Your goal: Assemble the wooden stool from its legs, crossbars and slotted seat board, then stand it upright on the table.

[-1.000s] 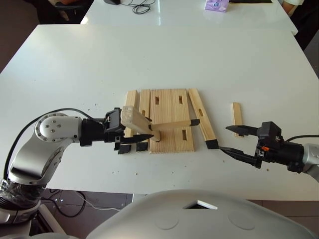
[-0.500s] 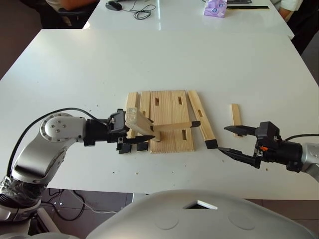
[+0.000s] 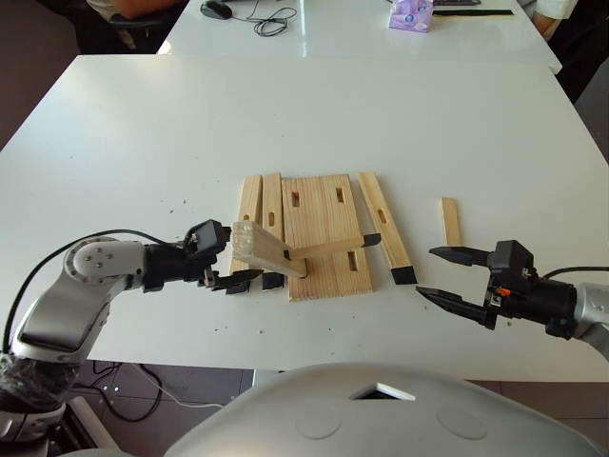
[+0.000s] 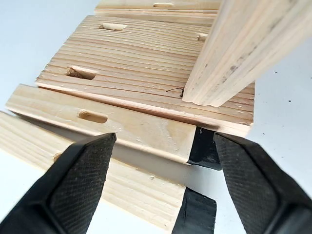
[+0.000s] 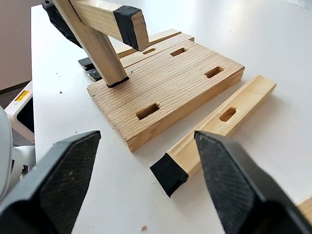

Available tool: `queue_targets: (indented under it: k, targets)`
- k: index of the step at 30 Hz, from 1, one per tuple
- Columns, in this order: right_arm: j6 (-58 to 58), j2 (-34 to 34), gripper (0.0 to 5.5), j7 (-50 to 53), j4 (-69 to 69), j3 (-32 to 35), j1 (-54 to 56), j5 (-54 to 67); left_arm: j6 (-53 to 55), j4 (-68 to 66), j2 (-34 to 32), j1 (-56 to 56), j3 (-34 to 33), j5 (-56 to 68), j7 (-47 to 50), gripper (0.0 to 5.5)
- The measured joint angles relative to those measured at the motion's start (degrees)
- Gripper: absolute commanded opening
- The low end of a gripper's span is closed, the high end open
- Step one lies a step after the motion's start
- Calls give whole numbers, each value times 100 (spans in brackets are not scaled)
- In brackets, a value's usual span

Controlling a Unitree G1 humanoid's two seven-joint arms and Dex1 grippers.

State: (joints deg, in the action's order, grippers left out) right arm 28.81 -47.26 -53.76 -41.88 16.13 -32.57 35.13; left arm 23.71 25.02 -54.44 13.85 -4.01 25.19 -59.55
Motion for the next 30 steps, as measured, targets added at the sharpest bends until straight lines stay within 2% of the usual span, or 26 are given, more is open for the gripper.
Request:
queue_targets:
  k: [4, 6, 11, 14, 19, 30]
  targets:
    - [-107, 156, 356, 82, -79, 6, -263, -135, 1194, 434, 19, 42, -344, 251, 699, 374]
    - [-147, 192, 356, 137, -83, -9, -270, -156, 2126, 638, 219, -54, -386, 485, 1281, 374]
    - [-191, 203, 356, 180, -81, -126, -247, -280, 4436, 858, 1094, -577, -562, 798, 2788, 374]
    - [-196, 204, 356, 183, -78, -211, -237, -362, 5177, 957, 1454, -746, -592, 823, 3264, 374]
    - [-196, 195, 356, 155, -46, -228, -133, -369, 5850, 1165, 1738, -859, -578, 825, 3601, 374]
    - [-219, 286, 356, 284, -79, -339, -197, -442, 6287, 1011, 1496, -936, -473, 814, 3580, 374]
